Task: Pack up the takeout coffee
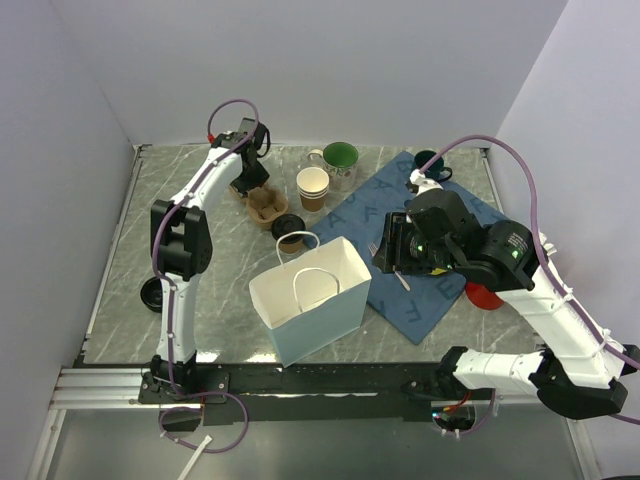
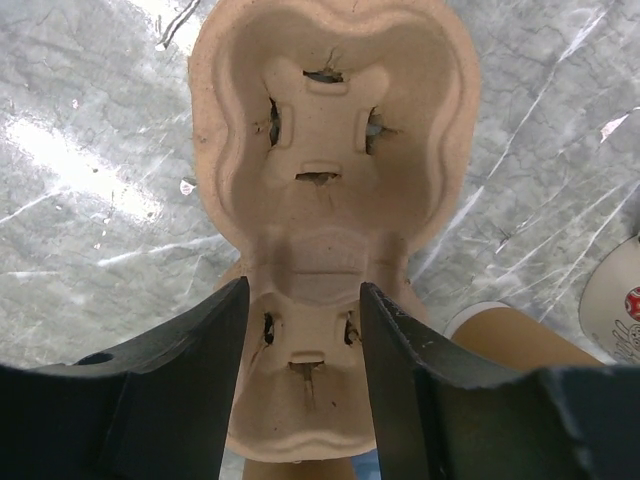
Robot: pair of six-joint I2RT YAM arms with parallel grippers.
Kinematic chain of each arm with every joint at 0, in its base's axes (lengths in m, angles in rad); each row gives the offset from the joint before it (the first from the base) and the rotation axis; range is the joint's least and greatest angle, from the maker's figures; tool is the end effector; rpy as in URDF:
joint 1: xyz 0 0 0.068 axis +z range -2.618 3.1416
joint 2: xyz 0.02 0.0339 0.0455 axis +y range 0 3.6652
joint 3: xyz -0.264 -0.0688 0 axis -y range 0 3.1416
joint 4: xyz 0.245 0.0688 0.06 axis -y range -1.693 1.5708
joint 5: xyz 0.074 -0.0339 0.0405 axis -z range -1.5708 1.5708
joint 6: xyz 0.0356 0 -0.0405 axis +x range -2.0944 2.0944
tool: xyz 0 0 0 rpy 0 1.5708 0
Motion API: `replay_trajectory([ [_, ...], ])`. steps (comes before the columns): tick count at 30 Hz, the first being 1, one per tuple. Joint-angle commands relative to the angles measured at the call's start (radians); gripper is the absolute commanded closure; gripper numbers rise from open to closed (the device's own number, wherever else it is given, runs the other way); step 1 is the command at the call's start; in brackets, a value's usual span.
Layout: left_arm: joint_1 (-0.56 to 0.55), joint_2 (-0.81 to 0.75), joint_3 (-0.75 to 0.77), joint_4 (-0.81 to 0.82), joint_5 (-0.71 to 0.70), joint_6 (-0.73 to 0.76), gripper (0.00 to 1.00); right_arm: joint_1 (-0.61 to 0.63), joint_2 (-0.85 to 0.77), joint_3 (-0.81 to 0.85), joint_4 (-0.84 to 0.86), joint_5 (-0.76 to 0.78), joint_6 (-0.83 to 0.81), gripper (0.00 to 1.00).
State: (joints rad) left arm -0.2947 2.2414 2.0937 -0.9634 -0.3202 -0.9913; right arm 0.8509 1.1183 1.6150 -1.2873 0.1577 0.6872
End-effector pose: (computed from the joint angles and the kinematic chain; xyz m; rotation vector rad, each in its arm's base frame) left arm 0.4655 -0.1296 0.2470 -0.9746 2.3978 -0.0286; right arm 0.1151 0.1228 0.4428 -0.1195 2.4180 0.5545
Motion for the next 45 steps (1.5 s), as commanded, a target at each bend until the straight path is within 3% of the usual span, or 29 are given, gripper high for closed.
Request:
replay_trajectory([
  [1, -0.007, -0.002, 0.002, 0.017, -0.011, -0.033, 0.45, -0.003, -0.021, -0.003, 0.017, 0.026, 0.003, 0.45],
  [22, -0.015, 0.047, 0.019, 0.038, 0.013, -0.010, 0.44, -0.003, -0.026, -0.004, 0.025, 0.014, 0.012, 0.46],
  [30, -0.015, 0.053, 0.014, 0.028, 0.001, -0.015, 0.51, -0.001, -0.023, -0.001, 0.029, 0.013, 0.009, 0.47],
  [39, -0.017, 0.061, 0.029, 0.031, -0.003, 0.002, 0.47, -0.001, -0.020, 0.013, 0.019, 0.016, -0.009, 0.47],
  [45, -0.020, 0.072, 0.040, 0.029, 0.003, 0.006, 0.55, 0.000, -0.021, 0.023, 0.013, 0.020, -0.021, 0.47],
])
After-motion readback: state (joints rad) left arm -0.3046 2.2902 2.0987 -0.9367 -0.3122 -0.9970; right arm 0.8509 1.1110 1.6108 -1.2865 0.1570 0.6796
